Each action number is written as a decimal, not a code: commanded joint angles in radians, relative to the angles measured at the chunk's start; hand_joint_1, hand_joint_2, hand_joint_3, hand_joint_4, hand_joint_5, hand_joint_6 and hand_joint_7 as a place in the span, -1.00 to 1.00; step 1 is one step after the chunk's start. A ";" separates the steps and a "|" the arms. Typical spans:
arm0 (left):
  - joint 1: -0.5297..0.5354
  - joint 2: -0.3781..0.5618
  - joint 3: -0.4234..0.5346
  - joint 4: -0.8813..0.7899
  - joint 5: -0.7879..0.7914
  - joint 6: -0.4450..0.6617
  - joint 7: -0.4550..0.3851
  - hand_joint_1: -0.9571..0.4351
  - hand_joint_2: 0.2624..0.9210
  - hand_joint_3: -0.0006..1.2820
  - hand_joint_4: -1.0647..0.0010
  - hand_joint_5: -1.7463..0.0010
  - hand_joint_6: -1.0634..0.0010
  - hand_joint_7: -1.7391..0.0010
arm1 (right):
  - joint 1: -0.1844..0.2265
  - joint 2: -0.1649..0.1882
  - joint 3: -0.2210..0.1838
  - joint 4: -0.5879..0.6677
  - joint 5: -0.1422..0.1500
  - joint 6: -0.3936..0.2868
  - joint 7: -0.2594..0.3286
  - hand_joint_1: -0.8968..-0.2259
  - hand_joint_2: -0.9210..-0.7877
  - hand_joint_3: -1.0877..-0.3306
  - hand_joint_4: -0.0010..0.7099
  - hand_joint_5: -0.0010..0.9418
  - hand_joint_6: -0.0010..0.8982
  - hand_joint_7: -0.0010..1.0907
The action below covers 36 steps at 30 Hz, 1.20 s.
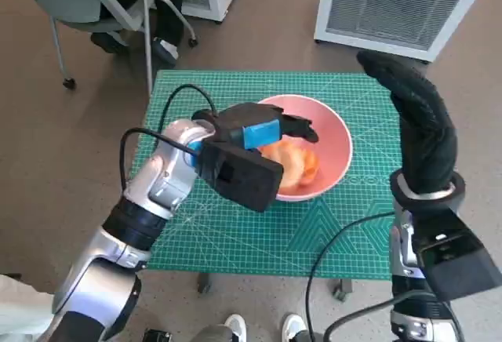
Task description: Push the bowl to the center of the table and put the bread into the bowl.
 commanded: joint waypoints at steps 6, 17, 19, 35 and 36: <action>0.026 -0.002 0.082 -0.014 -0.094 -0.077 0.056 -0.04 0.83 -0.98 0.89 1.00 0.54 1.00 | 0.019 -0.010 -0.015 -0.006 -0.004 0.025 -0.007 0.00 -1.00 -0.05 -0.12 -0.99 -0.99 0.33; 0.072 -0.029 0.271 -0.054 -0.297 -0.196 0.169 -0.16 0.99 -0.78 0.91 0.99 0.72 1.00 | -0.001 -0.011 -0.027 -0.001 -0.002 0.027 -0.012 0.01 -1.00 -0.03 -0.10 -0.98 -0.97 0.32; 0.092 -0.051 0.306 -0.062 -0.343 -0.219 0.198 -0.16 1.00 -0.70 0.89 0.99 0.74 1.00 | -0.004 -0.011 -0.029 -0.003 -0.004 0.028 -0.014 0.02 -1.00 -0.03 -0.10 -0.98 -0.97 0.31; 0.279 -0.197 0.434 -0.174 -0.572 -0.296 0.305 -0.28 1.00 -0.34 0.67 0.94 0.62 0.94 | -0.037 -0.008 -0.038 -0.025 -0.019 0.061 -0.049 -0.01 -1.00 -0.05 -0.16 -1.00 -0.97 0.27; 0.288 -0.200 0.435 -0.186 -0.580 -0.291 0.306 -0.29 1.00 -0.34 0.67 0.94 0.62 0.93 | -0.039 -0.007 -0.037 -0.028 -0.020 0.065 -0.051 -0.01 -1.00 -0.05 -0.16 -1.00 -0.97 0.27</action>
